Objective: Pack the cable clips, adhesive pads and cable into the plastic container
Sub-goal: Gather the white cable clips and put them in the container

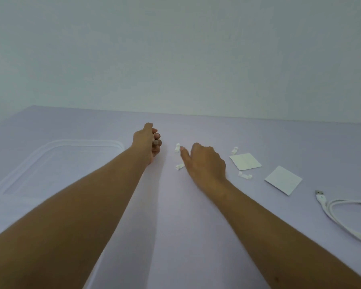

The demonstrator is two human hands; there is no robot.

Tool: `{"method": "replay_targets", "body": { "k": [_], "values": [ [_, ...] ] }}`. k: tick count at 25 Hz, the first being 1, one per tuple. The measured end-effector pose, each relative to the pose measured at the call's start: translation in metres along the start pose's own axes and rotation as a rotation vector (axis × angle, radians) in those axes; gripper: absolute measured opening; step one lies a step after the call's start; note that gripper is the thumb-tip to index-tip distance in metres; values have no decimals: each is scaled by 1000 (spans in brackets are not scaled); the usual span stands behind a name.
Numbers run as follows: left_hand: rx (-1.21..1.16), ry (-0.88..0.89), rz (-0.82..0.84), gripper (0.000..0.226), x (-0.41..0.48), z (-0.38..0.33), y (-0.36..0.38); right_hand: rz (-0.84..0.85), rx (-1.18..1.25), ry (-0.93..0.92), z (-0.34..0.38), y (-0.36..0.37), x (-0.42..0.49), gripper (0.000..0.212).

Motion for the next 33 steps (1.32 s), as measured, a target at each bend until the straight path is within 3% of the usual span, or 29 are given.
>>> {"method": "replay_targets", "body": {
  "k": [3,7,9,11,15,17,19,20,23,25,28,30,33],
  "values": [
    [398,138,-85,32,2,-10,-5,-80,-317,-166,22,2,-1,55],
    [1036,453,-85,53,5,-22,8,-81,-591,-310,40,21,-3,25],
    [1277,534,-109,59,7,-17,19,-93,-516,-358,37,16,-1,14],
    [1510,592,-132,61,6,-8,36,88,-135,-209,10,14,3,26],
    [1907,862,-14,53,-12,13,80,406,1228,337,-43,18,-17,29],
    [1973,874,63,46,-10,18,86,470,1630,451,-50,19,-26,29],
    [1794,749,141,43,-10,17,86,470,1831,485,-59,9,-23,32],
    [1518,614,197,42,-11,17,85,437,1868,478,-67,2,-19,32],
    [272,8,321,39,-15,33,85,246,1704,410,-99,-32,-8,31],
    [-84,-172,358,32,-24,41,95,85,1380,353,-126,-56,-5,32],
    [-154,-201,380,22,-32,46,111,-60,751,144,-143,-81,-8,37],
    [-23,-158,366,25,-33,51,120,-127,328,-33,-137,-84,-11,37],
    [597,104,305,41,-27,51,134,-195,-303,-191,-119,-74,-16,40]
  ]
}}
Point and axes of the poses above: each hand's wrist, its own x-axis towards the middle knuckle, its own y-axis out of the palm, z = x × y, the point moved 8 cm from there along x, towards the middle knuckle, and after that the axes turned 4 degrees about -x, right-handed, at the moved point
